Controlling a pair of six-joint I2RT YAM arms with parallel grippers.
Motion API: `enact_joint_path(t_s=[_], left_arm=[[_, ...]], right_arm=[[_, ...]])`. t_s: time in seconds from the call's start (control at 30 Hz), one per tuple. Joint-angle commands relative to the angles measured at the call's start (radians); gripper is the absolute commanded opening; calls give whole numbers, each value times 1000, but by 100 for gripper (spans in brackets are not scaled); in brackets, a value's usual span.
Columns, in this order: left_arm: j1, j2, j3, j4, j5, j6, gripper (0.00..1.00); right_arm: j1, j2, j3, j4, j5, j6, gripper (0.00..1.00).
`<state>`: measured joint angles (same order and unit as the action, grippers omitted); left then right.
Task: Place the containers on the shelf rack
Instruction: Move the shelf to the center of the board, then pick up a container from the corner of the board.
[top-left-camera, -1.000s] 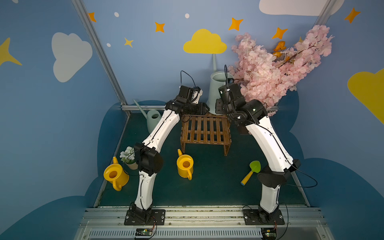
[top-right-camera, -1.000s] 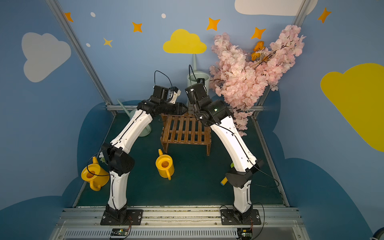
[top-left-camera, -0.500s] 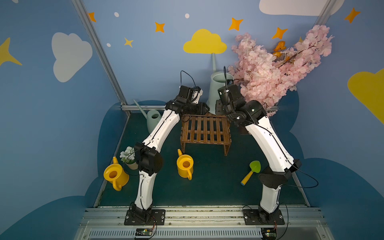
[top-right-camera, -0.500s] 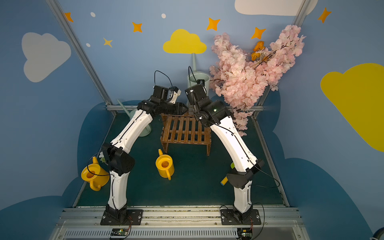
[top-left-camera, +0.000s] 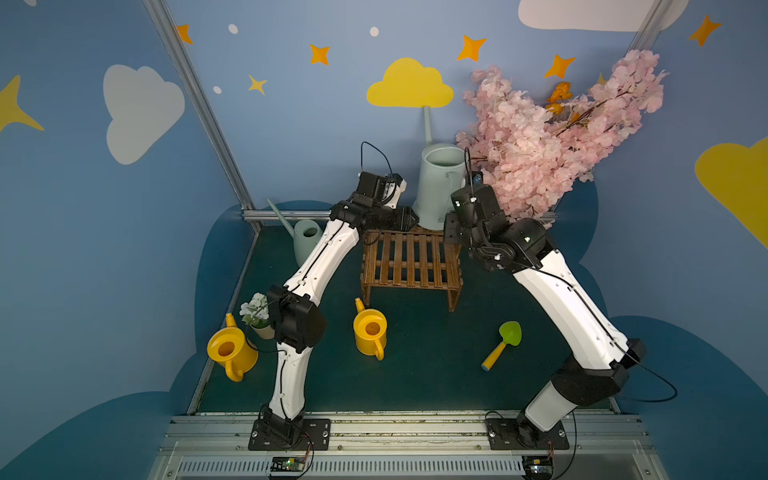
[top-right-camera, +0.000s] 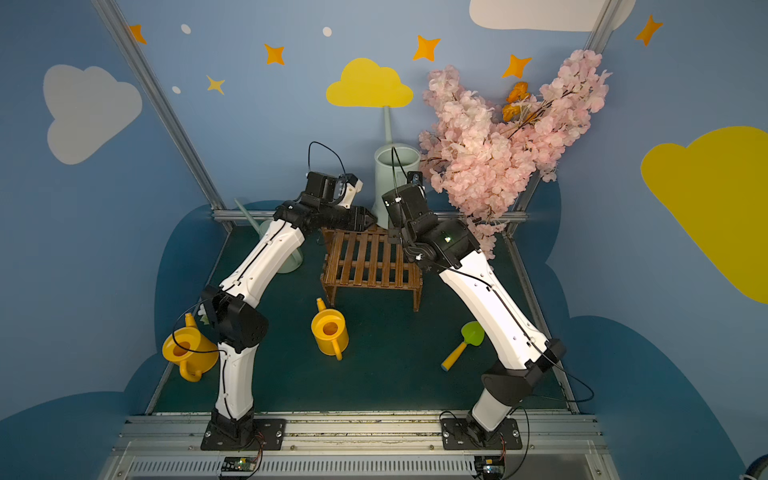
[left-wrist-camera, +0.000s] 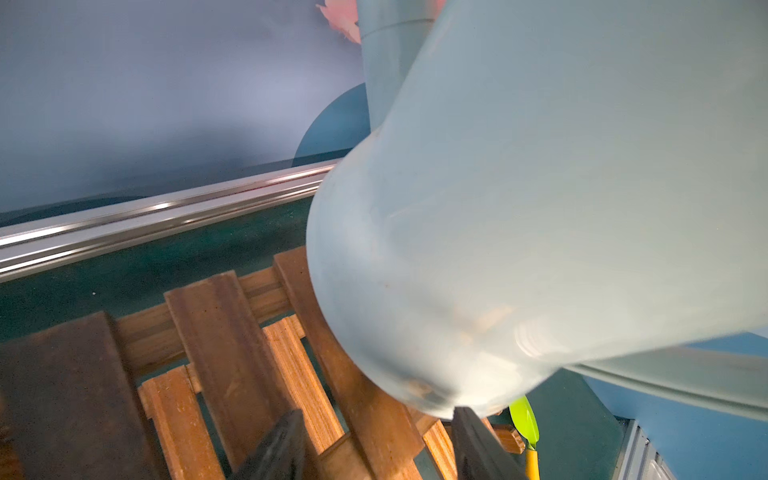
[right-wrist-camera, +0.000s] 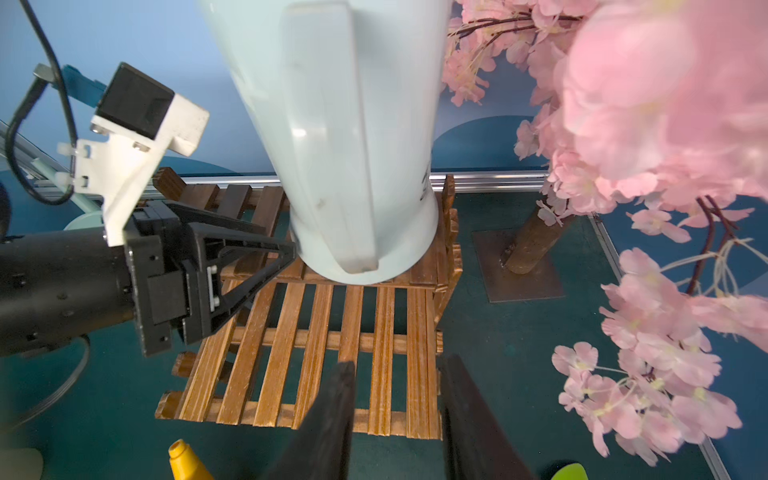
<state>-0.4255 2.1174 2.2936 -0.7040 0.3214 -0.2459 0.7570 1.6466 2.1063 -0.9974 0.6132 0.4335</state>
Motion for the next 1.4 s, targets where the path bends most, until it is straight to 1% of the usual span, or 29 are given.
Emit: enact_joint_path(t_s=[0.0, 0.17, 0.4, 0.6, 0.7, 0.77, 0.8, 0.83, 0.93, 0.97, 1.03, 1.13, 1.23, 1.37], left_arm=[[5, -57, -27, -46, -10, 33, 61], [4, -105, -79, -40, -30, 62, 62], [2, -175, -136, -29, -36, 86, 63], [3, -248, -175, -27, -65, 114, 64], [2, -309, -241, -25, -142, 139, 66], [5, -353, -296, -23, -196, 169, 68], [7, -382, -332, -21, -227, 187, 68], [11, -408, -369, -17, -267, 204, 68], [48, -476, -485, 10, -356, 219, 69], [67, -494, -521, 21, -384, 208, 69], [109, -528, -585, 36, -434, 173, 70], [163, -565, -678, 73, -490, 133, 72], [203, -570, -737, 99, -542, 86, 75], [224, -546, -785, 137, -624, 42, 82]], right_arm=[[5, -76, -72, 61, 19, 11, 37], [5, -161, -196, 122, 0, 1, 39], [4, -257, -323, 190, -65, -54, 47], [-1, -328, -408, 231, -83, -88, 54], [-2, -357, -444, 230, -119, -95, 56], [-2, -376, -475, 232, -138, -99, 59], [-2, -387, -492, 231, -142, -102, 62], [-2, -396, -502, 228, -149, -104, 67], [-2, -420, -539, 227, -193, -127, 88], [-3, -432, -549, 227, -200, -127, 92], [-4, -455, -573, 228, -206, -125, 95], [-4, -489, -606, 236, -195, -118, 95], [-3, -507, -629, 239, -184, -115, 95], [-2, -513, -644, 240, -185, -111, 95]])
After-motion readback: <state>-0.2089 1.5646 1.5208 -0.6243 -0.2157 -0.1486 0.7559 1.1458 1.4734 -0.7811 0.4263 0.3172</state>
